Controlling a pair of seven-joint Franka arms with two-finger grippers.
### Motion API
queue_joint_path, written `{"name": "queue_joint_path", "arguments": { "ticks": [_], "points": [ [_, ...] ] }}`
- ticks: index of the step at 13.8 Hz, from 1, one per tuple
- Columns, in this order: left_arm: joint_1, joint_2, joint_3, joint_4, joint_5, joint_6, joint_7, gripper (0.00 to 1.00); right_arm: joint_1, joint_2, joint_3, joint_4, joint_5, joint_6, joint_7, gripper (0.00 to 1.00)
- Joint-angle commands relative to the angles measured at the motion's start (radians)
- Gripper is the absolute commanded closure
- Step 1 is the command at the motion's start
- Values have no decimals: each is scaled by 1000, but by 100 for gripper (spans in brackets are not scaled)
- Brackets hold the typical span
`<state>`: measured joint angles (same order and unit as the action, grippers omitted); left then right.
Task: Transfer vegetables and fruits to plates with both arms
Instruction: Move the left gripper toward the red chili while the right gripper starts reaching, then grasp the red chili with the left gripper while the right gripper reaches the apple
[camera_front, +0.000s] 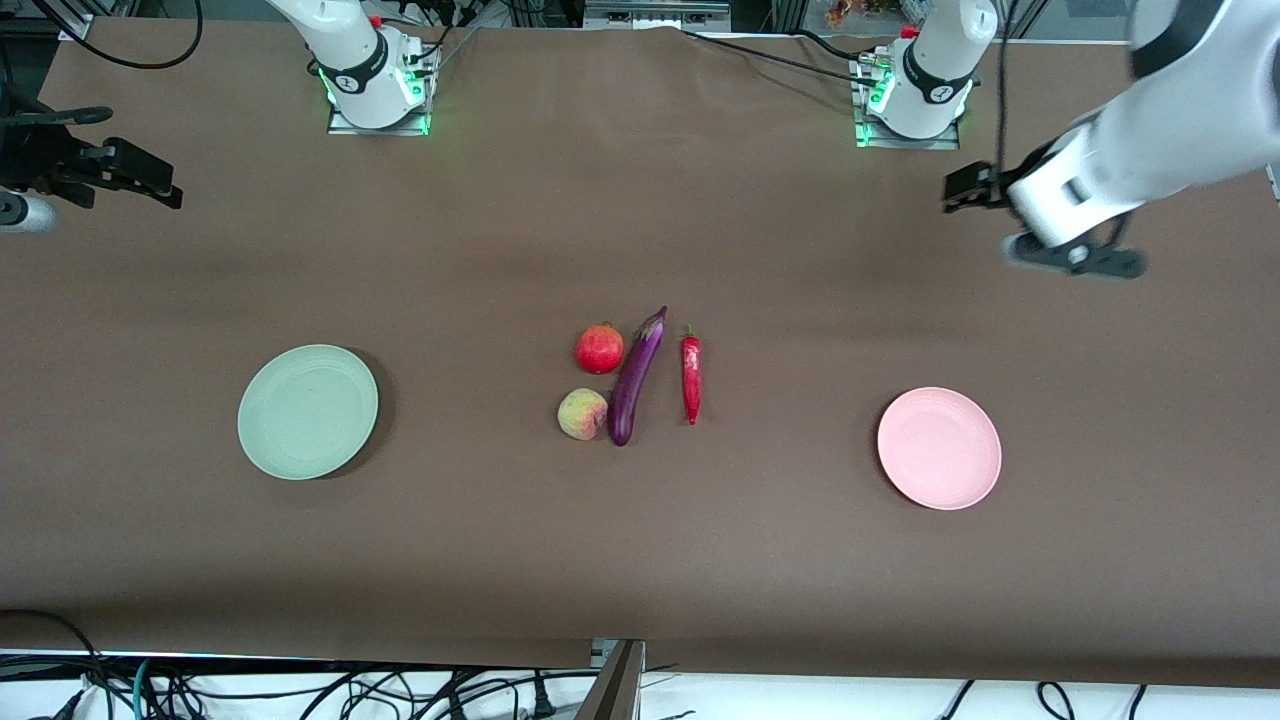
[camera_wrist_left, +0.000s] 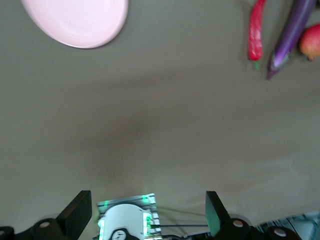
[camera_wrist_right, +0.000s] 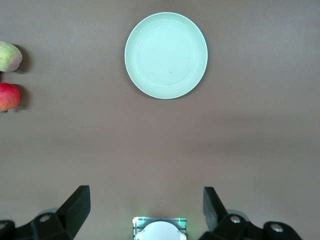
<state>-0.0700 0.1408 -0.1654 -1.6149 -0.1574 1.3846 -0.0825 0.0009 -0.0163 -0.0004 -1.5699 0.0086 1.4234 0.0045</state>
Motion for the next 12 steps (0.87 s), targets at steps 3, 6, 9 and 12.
{"name": "queue_joint_path", "arguments": {
  "ticks": [3,6,9,12],
  "points": [
    [-202,296,-3,53,-30,280,-287,0,-12,18,7,33,-9,-1,17,0],
    [-356,439,-3,53,150,575,-573,0,-4,55,10,30,-13,5,26,0],
    [-434,552,-3,53,269,825,-773,0,-3,100,10,28,-10,8,25,0],
    [-468,588,6,49,286,895,-835,0,5,171,16,28,13,37,26,0]
  ]
}}
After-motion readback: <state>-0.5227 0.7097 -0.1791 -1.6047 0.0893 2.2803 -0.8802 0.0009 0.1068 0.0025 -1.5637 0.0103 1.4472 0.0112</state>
